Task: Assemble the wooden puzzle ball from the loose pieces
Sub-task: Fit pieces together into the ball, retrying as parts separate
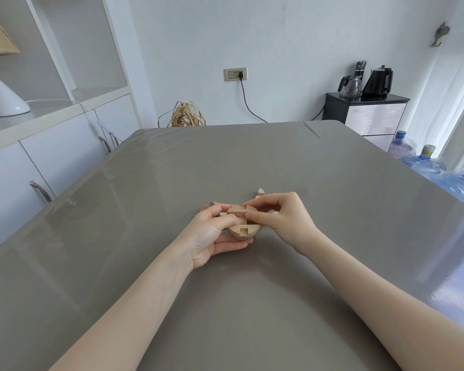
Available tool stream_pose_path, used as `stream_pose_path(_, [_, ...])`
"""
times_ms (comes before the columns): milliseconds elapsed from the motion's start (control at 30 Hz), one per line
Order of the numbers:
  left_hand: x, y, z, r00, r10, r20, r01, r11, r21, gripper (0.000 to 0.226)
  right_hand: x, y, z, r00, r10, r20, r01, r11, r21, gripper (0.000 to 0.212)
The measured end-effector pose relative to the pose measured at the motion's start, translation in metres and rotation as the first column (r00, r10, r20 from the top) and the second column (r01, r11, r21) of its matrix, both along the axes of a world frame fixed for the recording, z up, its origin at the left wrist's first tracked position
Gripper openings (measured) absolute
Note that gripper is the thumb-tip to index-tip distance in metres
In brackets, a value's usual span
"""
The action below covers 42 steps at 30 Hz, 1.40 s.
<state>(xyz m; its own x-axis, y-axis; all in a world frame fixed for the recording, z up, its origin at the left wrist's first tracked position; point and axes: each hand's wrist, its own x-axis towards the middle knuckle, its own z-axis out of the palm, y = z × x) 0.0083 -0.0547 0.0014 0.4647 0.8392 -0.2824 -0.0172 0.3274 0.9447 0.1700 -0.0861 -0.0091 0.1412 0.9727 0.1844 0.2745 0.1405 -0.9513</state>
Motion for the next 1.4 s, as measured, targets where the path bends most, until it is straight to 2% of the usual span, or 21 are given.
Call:
stream_pose_path(233, [0.0000,0.0020,-0.0014,0.999,0.030,-0.013,-0.029,0.999,0.040,0.011,-0.0006,-0.0008,0.0005,0.996,0.031,-0.085,-0.034,0.999,-0.036,0.010])
stream_pose_path(667, [-0.0007,0.0028,-0.0058,0.997,0.070,-0.023,-0.067,0.990,0.126,0.024,-0.0007,-0.0009,0.0003,0.996,0.040,-0.084,-0.043,0.999,-0.029,0.012])
stream_pose_path(1067, [0.0012,-0.0005,-0.0036,0.986,0.160,0.039,-0.164,0.954,0.249,0.024,0.0008,0.0002,-0.0001,0.996,-0.023,-0.090,0.026,0.999,0.025,0.011])
stream_pose_path(1400, [0.0004,-0.0002,-0.0046,0.986,0.165,0.037,-0.169,0.961,0.220,0.021,0.0008,0.0005,-0.0010,0.995,-0.033,-0.090,0.035,0.999,0.023,0.011])
